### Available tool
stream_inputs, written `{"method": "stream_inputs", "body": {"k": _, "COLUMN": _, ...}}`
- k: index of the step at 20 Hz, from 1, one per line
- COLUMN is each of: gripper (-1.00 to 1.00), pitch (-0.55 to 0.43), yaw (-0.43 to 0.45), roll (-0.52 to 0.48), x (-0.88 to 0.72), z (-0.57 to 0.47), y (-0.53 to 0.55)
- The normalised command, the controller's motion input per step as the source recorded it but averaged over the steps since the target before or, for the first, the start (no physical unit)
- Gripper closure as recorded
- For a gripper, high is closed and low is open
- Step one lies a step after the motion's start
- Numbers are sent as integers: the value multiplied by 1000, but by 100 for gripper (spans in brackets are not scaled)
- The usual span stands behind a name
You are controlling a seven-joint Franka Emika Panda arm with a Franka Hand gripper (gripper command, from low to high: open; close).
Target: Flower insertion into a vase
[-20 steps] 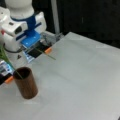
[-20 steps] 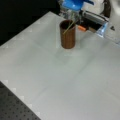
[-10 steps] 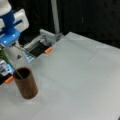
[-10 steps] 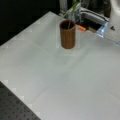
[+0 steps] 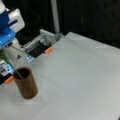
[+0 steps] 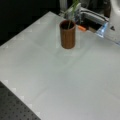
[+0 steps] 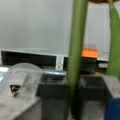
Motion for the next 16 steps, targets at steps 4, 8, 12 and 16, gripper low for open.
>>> {"method": "stream_inputs", "body": {"k": 4, "gripper": 100, "pitch": -55, "yaw": 106, "roll": -90, "x": -105, "z": -66, "y": -35}}
{"method": "stream_inputs", "body": {"k": 8, "gripper": 100, "pitch": -55, "yaw": 106, "roll": -90, "x": -104, "z": -64, "y": -36}}
{"method": "stream_inputs", "body": {"k": 12, "gripper": 100, "pitch": -56, "yaw": 106, "roll": -90, "x": -104, "z": -63, "y": -36}}
{"method": "stream_inputs", "body": {"k": 16, "gripper": 100, "pitch": -56, "yaw": 106, "roll": -90, "x": -104, "z": -63, "y": -36}}
